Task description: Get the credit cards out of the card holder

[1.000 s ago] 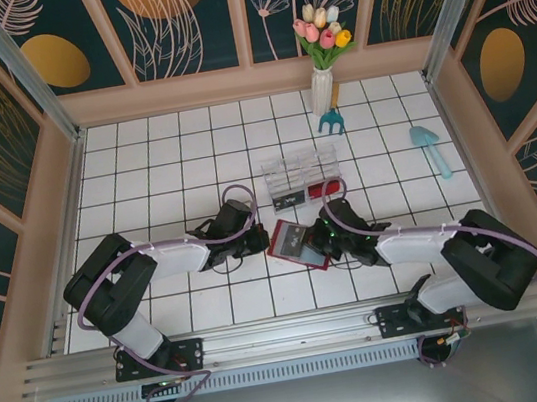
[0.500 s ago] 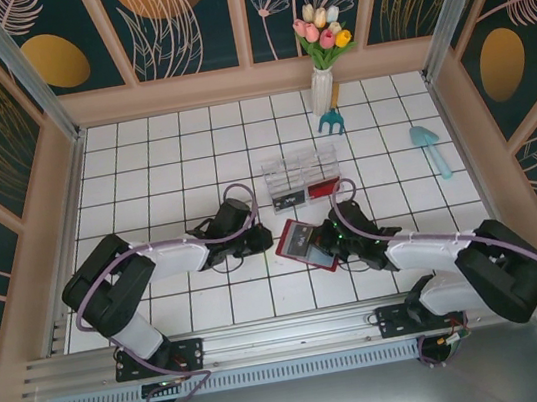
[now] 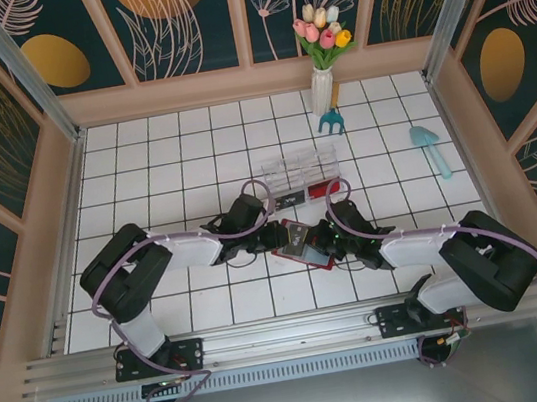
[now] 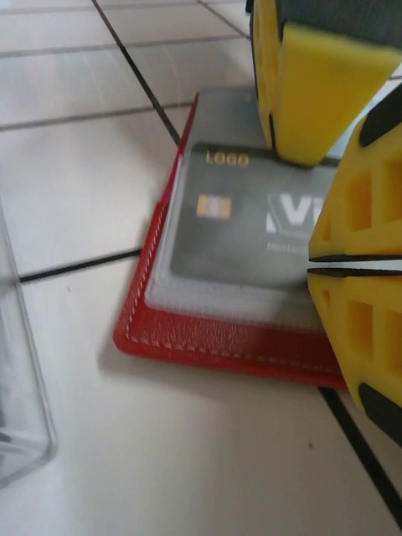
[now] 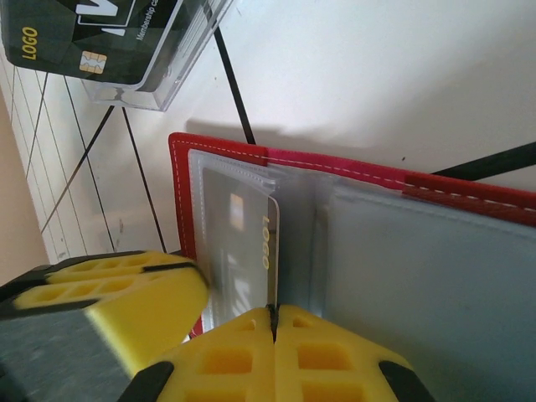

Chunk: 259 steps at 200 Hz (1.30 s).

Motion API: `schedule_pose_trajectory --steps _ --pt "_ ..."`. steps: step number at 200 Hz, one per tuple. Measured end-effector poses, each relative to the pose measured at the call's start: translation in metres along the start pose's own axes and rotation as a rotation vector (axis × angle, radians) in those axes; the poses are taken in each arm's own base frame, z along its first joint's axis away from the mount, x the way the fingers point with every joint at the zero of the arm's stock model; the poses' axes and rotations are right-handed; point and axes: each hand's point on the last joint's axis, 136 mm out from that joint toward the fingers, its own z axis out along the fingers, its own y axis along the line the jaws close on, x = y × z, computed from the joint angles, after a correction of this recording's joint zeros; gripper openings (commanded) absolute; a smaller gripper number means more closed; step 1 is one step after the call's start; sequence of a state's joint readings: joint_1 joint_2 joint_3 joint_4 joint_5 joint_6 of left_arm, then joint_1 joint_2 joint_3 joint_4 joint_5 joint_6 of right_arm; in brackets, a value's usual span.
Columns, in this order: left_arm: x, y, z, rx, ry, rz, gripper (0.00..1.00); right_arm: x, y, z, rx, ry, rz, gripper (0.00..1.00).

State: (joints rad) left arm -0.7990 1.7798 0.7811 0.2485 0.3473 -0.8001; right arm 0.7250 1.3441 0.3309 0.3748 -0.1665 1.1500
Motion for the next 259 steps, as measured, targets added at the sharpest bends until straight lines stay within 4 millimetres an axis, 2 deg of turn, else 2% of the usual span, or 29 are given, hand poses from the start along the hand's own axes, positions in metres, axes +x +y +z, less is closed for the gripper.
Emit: schedule_pose_trajectory --steps 34,138,183,196,209,259 --pt "-0.009 0.000 0.006 -0.021 -0.014 -0.004 0.00 -0.002 -0.003 0.000 0.006 -0.005 0.005 0.00" --pt "-0.013 0.001 0.008 -0.045 -0.036 -0.014 0.00 0.002 -0.014 -0.003 0.028 0.000 0.009 0.00" --pt "-0.014 0.002 0.007 -0.048 -0.040 -0.020 0.00 0.004 -0.014 -0.018 -0.002 -0.018 0.008 0.00" --pt "-0.014 0.002 0.007 -0.047 -0.040 -0.021 0.00 0.004 -0.013 -0.021 -0.018 -0.023 0.005 0.12" --pt "-0.013 0.002 0.007 -0.047 -0.040 -0.024 0.00 0.005 -0.012 -0.022 -0.033 -0.027 0.005 0.16" --pt "-0.013 0.001 0.008 -0.043 -0.035 -0.039 0.00 0.008 0.001 -0.020 -0.078 -0.040 -0.004 0.17"
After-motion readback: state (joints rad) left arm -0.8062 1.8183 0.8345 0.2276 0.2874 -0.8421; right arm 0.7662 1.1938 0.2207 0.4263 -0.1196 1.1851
